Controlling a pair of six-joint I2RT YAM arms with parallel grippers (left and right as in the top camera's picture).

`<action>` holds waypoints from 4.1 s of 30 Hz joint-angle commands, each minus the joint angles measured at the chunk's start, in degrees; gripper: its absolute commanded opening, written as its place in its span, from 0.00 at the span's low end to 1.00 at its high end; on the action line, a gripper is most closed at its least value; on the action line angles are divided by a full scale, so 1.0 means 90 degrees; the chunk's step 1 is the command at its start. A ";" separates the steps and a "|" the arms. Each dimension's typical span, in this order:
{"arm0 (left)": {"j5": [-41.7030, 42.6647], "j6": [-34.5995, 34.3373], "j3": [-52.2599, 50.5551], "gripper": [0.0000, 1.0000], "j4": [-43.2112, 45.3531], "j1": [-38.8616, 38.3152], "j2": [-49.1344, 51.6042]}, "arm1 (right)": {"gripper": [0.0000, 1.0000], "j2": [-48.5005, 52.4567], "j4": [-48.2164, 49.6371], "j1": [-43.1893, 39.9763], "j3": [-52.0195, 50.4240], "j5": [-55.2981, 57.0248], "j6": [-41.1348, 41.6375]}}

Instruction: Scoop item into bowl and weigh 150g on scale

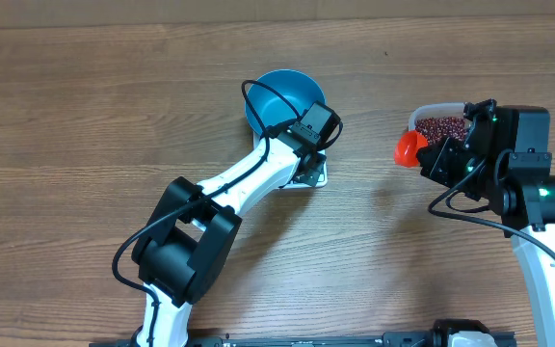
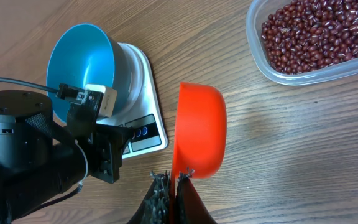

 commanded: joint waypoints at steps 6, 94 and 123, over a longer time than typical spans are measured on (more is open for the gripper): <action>0.0087 -0.0080 -0.0228 0.04 0.0015 -0.0046 -0.0180 | 0.04 0.0007 -0.0007 -0.0029 0.0199 0.0039 -0.0002; 0.1702 0.1870 -0.1885 0.07 -0.0614 0.1110 -0.4347 | 0.04 0.0007 0.0066 -0.0029 0.0199 -0.0010 0.0002; 0.1651 0.1860 -0.1885 0.99 -0.1022 0.1110 -0.4347 | 0.04 0.0007 0.0090 -0.0029 0.0199 -0.0007 0.0000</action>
